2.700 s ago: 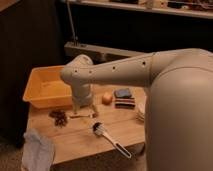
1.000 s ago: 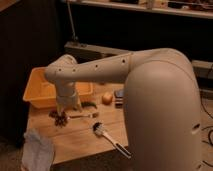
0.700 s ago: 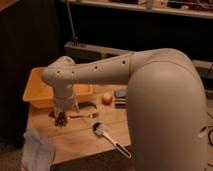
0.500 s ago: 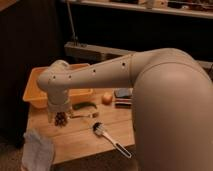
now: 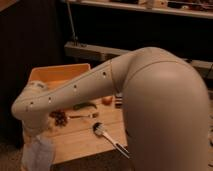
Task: Wipe table surface with towel
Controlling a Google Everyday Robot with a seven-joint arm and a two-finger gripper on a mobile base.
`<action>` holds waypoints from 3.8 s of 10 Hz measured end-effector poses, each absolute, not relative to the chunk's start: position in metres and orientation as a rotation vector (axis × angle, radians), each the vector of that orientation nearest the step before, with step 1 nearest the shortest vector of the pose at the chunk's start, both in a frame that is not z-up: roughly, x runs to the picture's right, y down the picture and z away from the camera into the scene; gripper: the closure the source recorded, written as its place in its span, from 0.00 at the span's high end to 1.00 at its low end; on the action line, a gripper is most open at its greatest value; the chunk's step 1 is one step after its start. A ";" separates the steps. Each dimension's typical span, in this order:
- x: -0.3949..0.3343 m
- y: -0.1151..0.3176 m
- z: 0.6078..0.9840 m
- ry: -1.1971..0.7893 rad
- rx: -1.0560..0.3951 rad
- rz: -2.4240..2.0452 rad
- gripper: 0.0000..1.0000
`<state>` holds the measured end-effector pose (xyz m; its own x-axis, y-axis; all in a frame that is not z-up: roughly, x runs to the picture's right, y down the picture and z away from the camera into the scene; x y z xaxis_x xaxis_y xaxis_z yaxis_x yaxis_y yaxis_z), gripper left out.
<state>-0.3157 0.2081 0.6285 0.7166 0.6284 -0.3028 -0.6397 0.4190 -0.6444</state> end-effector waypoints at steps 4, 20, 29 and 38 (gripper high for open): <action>-0.356 0.230 0.657 -0.003 -0.893 0.691 0.65; -0.364 0.288 0.722 0.107 -0.834 0.705 0.65; -0.352 0.302 0.740 0.273 -0.775 0.766 0.10; -0.276 0.237 0.731 0.313 -0.789 0.975 0.00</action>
<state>-0.2764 0.2373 0.7310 0.5450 0.6181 -0.5666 -0.8323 0.3171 -0.4547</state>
